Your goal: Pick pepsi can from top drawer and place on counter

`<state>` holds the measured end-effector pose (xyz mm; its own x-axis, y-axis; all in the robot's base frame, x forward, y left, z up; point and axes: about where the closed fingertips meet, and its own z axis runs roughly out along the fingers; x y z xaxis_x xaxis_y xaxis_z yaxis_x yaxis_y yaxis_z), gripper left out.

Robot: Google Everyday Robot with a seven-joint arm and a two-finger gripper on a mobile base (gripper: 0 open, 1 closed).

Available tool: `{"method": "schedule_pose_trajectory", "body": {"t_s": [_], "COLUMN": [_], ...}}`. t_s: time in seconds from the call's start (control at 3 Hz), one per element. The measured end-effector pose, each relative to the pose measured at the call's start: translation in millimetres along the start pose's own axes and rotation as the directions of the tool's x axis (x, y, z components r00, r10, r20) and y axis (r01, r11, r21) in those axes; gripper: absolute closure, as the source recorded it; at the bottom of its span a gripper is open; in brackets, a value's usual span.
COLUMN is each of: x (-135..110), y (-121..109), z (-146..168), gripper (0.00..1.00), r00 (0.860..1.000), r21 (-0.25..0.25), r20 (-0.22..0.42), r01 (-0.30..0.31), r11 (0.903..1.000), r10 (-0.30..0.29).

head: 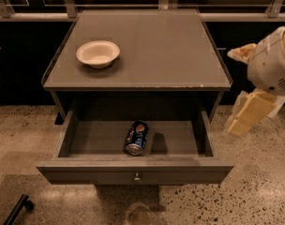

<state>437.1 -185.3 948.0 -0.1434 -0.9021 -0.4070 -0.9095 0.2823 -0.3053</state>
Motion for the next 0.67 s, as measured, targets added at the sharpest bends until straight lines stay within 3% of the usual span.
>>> {"method": "schedule_pose_trajectory", "body": {"t_s": [0.33, 0.67], "x": [-23.5, -49.9], "y": [12.7, 10.0], "z": [59.2, 93.4], "gripper": [0.0, 0.0], "r00": [0.982, 0.945], "r21": [-0.054, -0.073], "r20": [0.189, 0.324], "r01": [0.009, -0.018], "r11": [0.9985, 0.9971], "r10": [0.002, 0.041]}}
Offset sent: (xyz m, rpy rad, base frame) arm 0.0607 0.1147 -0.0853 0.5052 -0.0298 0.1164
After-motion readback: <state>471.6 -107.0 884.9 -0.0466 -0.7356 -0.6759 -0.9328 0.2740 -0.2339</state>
